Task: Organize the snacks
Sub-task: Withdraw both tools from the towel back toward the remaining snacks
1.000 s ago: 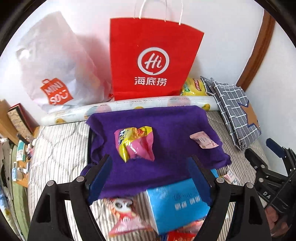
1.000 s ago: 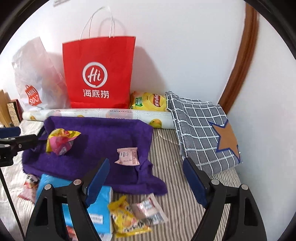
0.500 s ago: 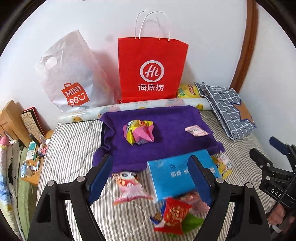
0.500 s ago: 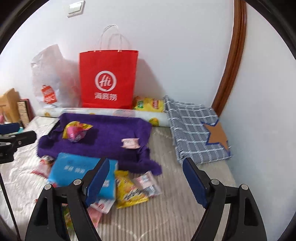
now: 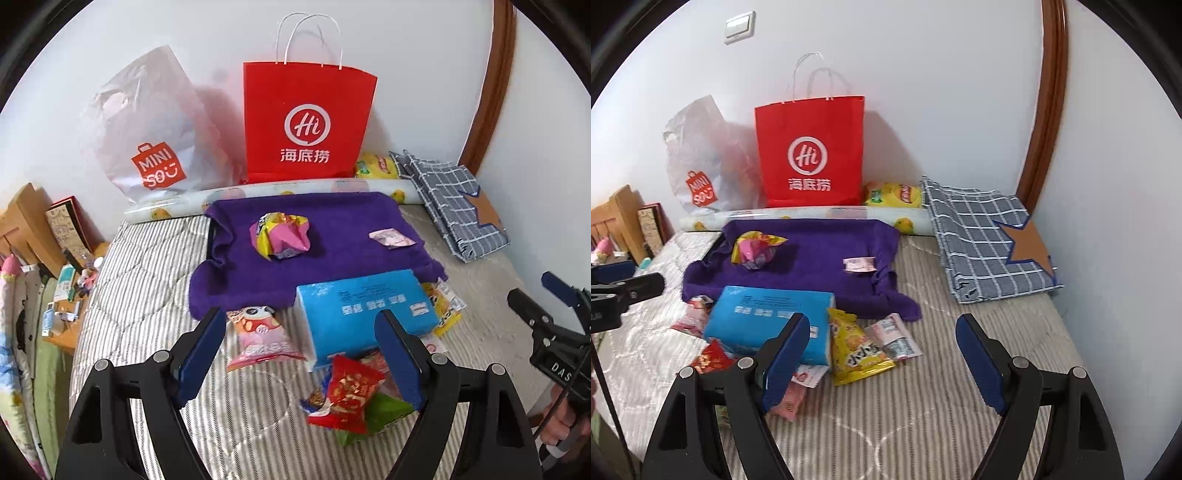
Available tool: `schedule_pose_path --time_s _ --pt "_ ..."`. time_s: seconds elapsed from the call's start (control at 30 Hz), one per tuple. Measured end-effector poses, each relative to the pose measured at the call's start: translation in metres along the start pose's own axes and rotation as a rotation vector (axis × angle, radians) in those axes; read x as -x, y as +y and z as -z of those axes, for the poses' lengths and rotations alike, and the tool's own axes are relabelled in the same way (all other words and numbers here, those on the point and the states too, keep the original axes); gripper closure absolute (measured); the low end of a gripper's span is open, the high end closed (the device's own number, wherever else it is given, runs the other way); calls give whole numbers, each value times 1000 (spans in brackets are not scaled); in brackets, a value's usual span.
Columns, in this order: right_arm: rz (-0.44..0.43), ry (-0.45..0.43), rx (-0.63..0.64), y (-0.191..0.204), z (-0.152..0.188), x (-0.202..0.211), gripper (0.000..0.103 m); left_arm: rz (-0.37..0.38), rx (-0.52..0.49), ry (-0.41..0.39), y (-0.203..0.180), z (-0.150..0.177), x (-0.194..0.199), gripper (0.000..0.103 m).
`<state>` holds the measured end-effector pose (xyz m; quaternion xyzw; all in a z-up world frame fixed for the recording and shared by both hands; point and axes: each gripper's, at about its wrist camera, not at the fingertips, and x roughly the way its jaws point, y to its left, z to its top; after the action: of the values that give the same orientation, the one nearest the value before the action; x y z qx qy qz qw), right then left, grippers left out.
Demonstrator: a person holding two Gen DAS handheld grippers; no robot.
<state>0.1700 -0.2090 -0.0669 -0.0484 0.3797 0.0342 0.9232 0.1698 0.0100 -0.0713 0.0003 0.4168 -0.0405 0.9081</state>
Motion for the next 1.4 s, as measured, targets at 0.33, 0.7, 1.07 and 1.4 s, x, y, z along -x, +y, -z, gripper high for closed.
schedule_pose_path --time_s 0.33,0.7,1.07,1.4 --pt "18 17 -8 -2 7 -16 23 25 14 1 7 8 -6 21" --pt "-26 66 -82 -23 12 -46 23 60 111 54 35 11 -31 21" --pt "-91 122 -90 -23 27 -80 26 67 143 132 45 17 -59 21" --pt "-167 104 -57 -8 23 -95 30 55 146 177 49 18 -77 21"
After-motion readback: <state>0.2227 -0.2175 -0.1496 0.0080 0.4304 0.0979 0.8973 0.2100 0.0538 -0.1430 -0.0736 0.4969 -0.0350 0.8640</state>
